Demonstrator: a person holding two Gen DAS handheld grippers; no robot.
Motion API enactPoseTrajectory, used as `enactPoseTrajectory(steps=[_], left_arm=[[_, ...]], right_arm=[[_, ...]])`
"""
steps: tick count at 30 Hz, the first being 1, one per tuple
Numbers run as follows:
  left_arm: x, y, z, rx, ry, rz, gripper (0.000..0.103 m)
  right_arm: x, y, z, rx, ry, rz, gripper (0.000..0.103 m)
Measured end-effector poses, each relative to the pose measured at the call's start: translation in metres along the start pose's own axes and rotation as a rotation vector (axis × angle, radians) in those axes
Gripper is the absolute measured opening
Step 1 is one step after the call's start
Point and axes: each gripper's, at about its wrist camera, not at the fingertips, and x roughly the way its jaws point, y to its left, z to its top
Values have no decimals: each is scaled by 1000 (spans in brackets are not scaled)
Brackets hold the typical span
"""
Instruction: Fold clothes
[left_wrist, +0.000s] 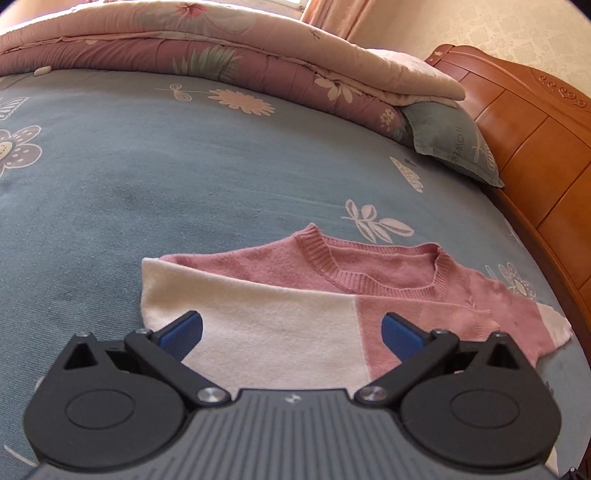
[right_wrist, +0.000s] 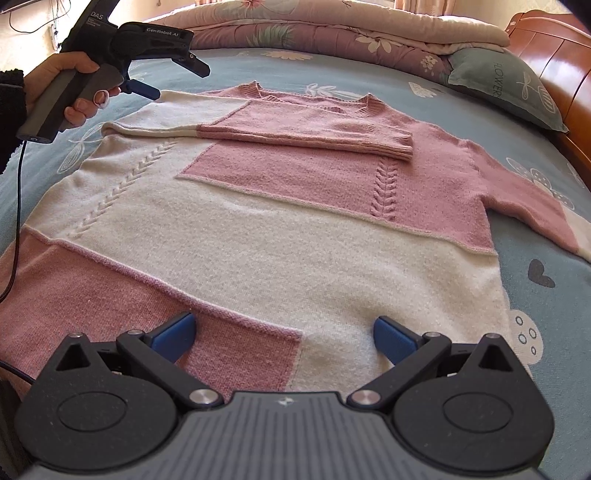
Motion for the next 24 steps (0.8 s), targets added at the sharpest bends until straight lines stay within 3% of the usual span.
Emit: enactPoseTrajectory(steps=[6,12,17,24], left_arm=[[-41,-57,-38,183,90,-52,102],[-76,-87,-96,240,140,-141,102],[-73,-85,-146,155,215,-139,102],[-103,-65,-178,12,116,-125,102]], right_arm=[[-3,-1,6,-25,56,12,103],[-21,-12,1,37,76,38,103],[-18,-17,-14,61,124,-4,103],[-22,-17,-25,39,50,2,103]])
